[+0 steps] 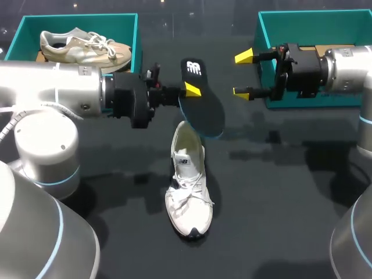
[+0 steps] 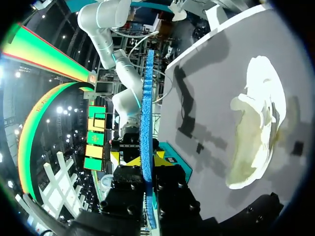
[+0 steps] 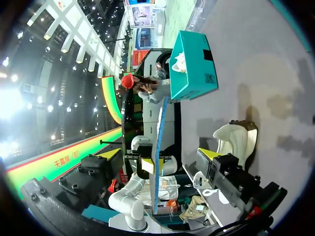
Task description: Take the shoe out of the shoebox, open the shoe tongue, remove and reinsert the insole, then place the shoe into the shoebox
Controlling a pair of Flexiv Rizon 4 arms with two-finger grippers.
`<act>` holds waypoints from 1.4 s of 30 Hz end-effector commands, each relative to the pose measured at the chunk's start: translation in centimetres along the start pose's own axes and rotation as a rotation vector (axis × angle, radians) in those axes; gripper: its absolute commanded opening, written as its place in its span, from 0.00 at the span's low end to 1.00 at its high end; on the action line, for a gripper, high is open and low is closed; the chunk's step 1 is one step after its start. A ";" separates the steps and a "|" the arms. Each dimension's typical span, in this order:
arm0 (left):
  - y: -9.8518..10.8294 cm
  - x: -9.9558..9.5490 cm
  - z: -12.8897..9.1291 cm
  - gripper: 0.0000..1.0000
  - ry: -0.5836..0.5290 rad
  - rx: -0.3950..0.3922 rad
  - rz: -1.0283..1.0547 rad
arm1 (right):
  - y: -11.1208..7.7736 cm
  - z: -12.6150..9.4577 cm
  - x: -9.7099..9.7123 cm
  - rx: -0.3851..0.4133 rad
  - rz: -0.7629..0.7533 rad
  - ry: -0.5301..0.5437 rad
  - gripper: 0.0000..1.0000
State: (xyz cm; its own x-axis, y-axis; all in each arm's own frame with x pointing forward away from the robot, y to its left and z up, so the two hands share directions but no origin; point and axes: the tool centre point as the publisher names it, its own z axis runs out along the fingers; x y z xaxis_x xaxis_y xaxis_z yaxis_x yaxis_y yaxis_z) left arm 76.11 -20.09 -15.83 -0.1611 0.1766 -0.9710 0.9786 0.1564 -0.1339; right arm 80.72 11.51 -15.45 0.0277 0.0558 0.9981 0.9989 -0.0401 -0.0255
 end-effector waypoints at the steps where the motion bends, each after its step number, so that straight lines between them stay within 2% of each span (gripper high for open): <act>1: 0.1 -0.2 -0.7 0.00 -0.005 0.059 -0.427 | -0.1 0.0 0.0 -0.002 0.000 -0.001 1.00; 3: 0.9 -0.6 -1.4 0.00 0.007 0.101 -0.718 | -0.1 0.0 0.0 -0.002 0.000 -0.001 1.00; 4: 1.1 -0.7 -1.7 0.00 0.011 0.110 -0.764 | -0.1 0.0 0.0 -0.002 0.000 -0.001 1.00; 16: 1.1 -0.7 -1.7 0.00 0.011 0.110 -0.764 | -0.1 0.0 0.0 -0.002 0.000 -0.001 1.00; 23: 1.3 -0.5 -1.6 0.00 0.027 0.252 -1.284 | -0.1 0.0 0.0 -0.002 0.000 -0.001 1.00; 25: 1.3 -0.9 -1.5 0.00 0.094 0.223 -1.390 | -0.1 0.0 0.0 -0.002 0.000 -0.001 1.00; 38: 1.3 -0.9 -1.5 0.00 0.094 0.223 -1.390 | -0.1 0.0 0.0 -0.002 0.000 -0.001 1.00; 40: 1.6 -1.0 -1.5 0.00 0.096 0.277 -1.498 | -0.1 0.0 0.0 -0.002 0.000 -0.001 1.00; 42: 1.6 -1.0 -1.7 0.00 0.101 0.296 -1.576 | -0.1 0.0 0.0 -0.002 0.000 -0.001 1.00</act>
State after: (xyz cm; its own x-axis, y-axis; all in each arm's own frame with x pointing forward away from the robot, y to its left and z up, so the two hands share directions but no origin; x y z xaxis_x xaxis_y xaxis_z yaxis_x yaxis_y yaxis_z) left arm 76.99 -18.52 -14.63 -0.9982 0.0598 -0.0036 0.0084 0.0795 -0.9968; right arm 80.72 11.51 -15.46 0.0277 0.0559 0.9981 0.9989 -0.0402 -0.0254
